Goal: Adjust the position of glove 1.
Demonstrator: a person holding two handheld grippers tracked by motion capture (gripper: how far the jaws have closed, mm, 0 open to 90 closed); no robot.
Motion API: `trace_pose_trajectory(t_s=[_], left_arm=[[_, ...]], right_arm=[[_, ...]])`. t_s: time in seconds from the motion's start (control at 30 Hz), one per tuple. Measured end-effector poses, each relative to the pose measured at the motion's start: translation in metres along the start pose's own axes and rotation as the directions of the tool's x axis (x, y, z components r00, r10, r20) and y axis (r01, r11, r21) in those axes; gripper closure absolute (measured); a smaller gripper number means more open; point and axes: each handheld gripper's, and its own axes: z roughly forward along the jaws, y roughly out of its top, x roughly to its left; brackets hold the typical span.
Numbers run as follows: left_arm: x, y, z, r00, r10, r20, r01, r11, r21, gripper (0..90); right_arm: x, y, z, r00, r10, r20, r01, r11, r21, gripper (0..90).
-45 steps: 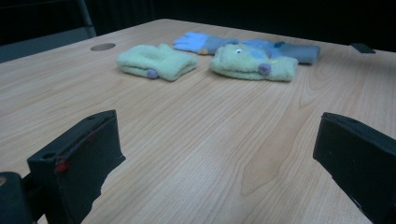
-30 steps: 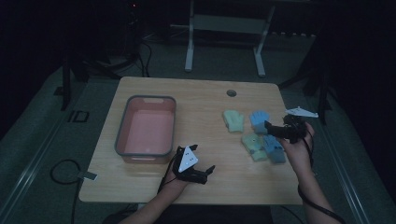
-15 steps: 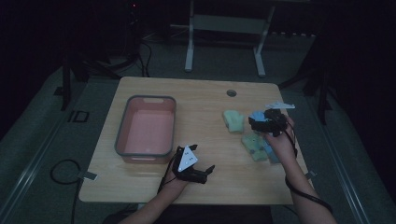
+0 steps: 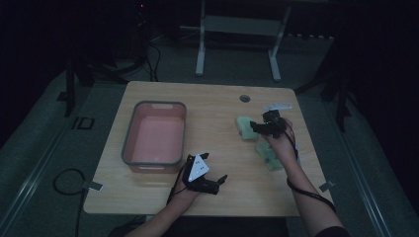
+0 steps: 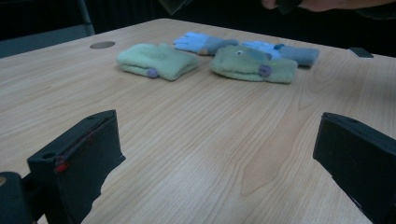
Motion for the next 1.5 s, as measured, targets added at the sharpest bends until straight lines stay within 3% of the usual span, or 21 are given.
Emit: trace_pose_trajectory(t_s=[0.47,0.77,0.93,1.0,1.13,1.37,1.5], left_arm=[[0.0,0.0,0.0,1.0,-0.001,0.009,0.001,1.0,0.002,1.2],[0.001,0.0,-0.001,0.9999,-0.005,0.01,0.005,1.0,0.002,1.3],[0.001,0.0,-0.001,0.9999,-0.007,0.008,0.007,1.0,0.002,1.3],[0.001,0.0,-0.001,0.9999,-0.01,0.009,0.01,1.0,0.001,1.3],[0.001,0.0,-0.001,0.9999,-0.008,0.008,0.008,1.0,0.003,1.3],[0.001,0.0,-0.001,0.9999,-0.008,0.009,0.008,1.0,0.003,1.3],[0.001,0.0,0.0,0.9999,-0.007,0.009,0.007,1.0,0.004,1.3]], right_arm=[[0.003,0.009,0.05,0.9996,0.001,0.03,-0.003,0.997,0.074,41.8],[0.002,0.002,0.071,0.9991,0.027,0.034,-0.031,0.992,0.12,42.6],[0.001,-0.006,0.081,0.9974,0.037,0.062,-0.046,0.987,0.151,45.0],[0.0,-0.008,0.081,0.9962,0.07,0.052,-0.077,0.986,0.151,47.7],[0.001,-0.008,0.082,0.9966,0.063,0.053,-0.071,0.986,0.148,54.0],[0.008,-0.005,0.082,0.9979,0.041,0.051,-0.049,0.986,0.161,73.1],[0.009,-0.002,0.079,0.9969,0.059,0.051,-0.067,0.984,0.165,81.5]])
